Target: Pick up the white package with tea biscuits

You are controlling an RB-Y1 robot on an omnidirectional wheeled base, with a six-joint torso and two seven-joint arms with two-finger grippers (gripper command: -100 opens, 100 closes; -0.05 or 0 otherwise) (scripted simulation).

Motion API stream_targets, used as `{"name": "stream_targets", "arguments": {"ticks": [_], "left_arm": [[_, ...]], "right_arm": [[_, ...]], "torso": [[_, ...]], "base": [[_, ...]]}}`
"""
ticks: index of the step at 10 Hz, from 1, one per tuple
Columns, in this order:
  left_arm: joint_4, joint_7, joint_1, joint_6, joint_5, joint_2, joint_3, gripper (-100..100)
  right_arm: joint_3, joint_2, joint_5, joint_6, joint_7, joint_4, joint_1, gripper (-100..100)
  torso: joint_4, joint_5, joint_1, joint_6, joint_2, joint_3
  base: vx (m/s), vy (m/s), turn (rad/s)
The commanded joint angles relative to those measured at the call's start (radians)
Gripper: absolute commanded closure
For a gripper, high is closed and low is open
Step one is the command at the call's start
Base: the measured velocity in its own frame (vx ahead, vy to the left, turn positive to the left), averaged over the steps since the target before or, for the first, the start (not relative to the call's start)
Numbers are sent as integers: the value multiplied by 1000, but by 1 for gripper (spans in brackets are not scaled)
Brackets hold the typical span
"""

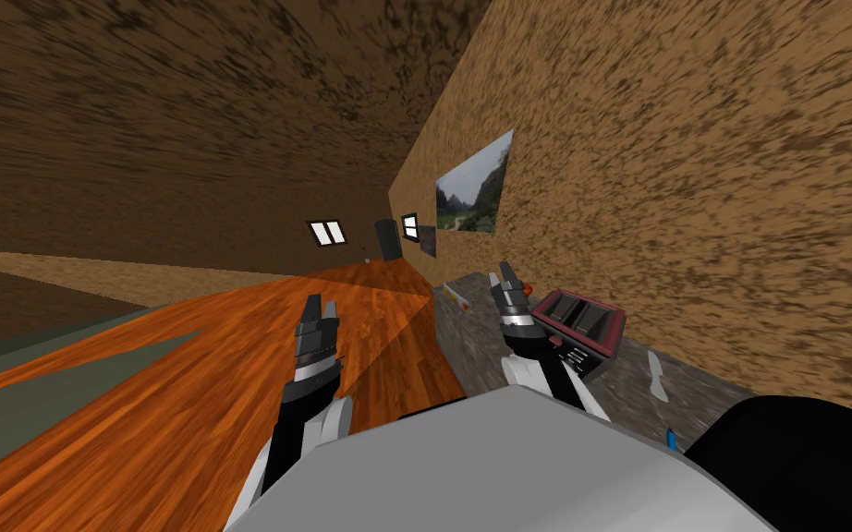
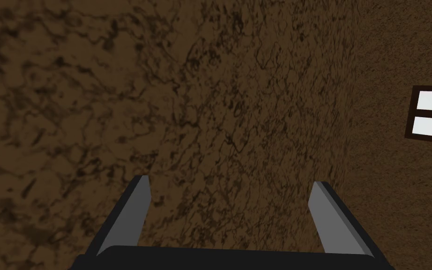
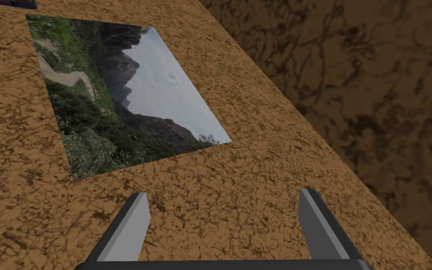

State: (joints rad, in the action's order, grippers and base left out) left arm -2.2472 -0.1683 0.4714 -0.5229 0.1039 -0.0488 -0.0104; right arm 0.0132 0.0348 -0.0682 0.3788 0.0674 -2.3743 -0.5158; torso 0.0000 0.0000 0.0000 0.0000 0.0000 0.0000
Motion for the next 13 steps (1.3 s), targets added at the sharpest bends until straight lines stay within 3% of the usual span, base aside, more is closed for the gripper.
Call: {"name": "stream_targets", "arguments": {"ticks": [1,6,12,13], "left_arm": [[0,0,0,0,0,0,0,0],[0,0,0,0,0,0,0,0],[0,0,0,0,0,0,0,0],[0,0,0,0,0,0,0,0]], "right_arm": [[13,-50,-10,2,-4,5,-7,-100],[106,-204,-88,25,-41,46,-66,-100],[282,-399,-254,89,-141,141,-201,-100],[282,-402,-260,89,-141,141,-201,-100]], "torso": [[0,0,0,0,0,0],[-2,0,2,0,-9,-5],[-3,1,4,0,-14,-8],[-4,1,5,0,-16,-9]], "base": [[30,3,26],[118,35,55],[199,59,89],[170,48,30]]}}
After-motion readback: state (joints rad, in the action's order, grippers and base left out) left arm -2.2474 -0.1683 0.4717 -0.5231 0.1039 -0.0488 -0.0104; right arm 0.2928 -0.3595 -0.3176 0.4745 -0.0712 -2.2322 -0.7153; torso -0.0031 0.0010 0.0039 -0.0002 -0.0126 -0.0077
